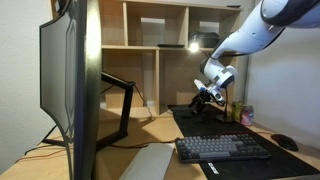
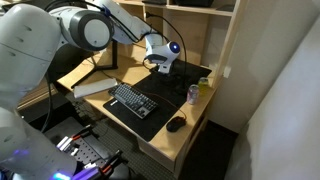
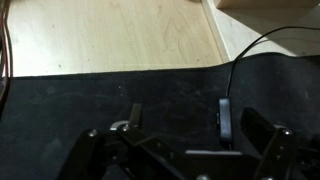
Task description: Switch off the black lamp on the table.
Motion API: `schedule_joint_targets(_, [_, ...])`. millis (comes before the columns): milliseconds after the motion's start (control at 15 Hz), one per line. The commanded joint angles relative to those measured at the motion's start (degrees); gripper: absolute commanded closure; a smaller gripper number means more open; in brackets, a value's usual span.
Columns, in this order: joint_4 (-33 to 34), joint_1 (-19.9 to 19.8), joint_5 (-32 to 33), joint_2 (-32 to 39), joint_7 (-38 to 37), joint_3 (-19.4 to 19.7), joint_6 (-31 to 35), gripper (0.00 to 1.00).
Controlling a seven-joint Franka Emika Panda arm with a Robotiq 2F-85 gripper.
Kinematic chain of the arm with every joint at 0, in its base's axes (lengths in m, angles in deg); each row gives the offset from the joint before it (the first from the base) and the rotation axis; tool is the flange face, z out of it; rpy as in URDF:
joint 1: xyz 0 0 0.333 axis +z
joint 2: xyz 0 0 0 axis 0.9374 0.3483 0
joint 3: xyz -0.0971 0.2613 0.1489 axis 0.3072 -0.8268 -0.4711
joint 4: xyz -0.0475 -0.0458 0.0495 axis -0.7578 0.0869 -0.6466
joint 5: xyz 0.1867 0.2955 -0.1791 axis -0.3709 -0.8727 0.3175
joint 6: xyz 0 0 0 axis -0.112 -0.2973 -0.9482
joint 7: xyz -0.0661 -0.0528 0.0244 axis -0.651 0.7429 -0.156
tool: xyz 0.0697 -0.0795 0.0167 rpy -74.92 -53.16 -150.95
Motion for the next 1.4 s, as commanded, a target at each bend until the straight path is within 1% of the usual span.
schedule_joint_targets(0, [3.6,-0.6,-3.2,3.9,1.6,-1.9,3.9,0.00])
schedule_joint_targets(133, [5.7,-1.0,-5.5,5.9,2.6,-3.1,5.7,0.00])
schedule_joint_targets(333, [9.3,-0.7,-7.4,9.1,2.2,-3.8,7.6,0.00])
schedule_joint_targets(467, [11.4,-0.1,-6.9,11.0,1.5,-3.4,9.1,0.00])
schedule_joint_targets(667, [13.6,0.2,-6.0,12.7,0.2,-3.2,9.7,0.00])
schedule_joint_targets(733, [14.2,0.4,-5.6,13.3,0.2,-3.0,10.1,0.04])
schedule_joint_targets(800, [14.8,0.3,-5.4,13.6,0.0,-3.0,10.2,0.26])
schedule_joint_targets(933, [15.2,0.4,-4.9,14.0,-0.2,-2.8,10.1,0.31])
schedule_joint_targets(1000, [15.5,0.5,-4.6,14.1,-0.5,-2.7,10.0,0.39])
schedule_joint_targets(1067, [15.6,0.5,-4.3,14.2,-0.8,-2.5,9.9,0.45])
schedule_joint_targets(1133, [15.9,0.4,-4.2,14.4,-0.9,-2.5,10.0,0.53])
schedule_joint_targets(1200, [16.1,0.6,-4.1,14.6,-1.2,-2.4,10.3,0.58])
schedule_joint_targets(1267, [16.2,0.7,-4.0,14.7,-1.5,-2.4,10.5,0.67])
schedule_joint_targets(1333, [16.2,0.8,-3.8,14.7,-1.8,-2.2,10.7,0.73])
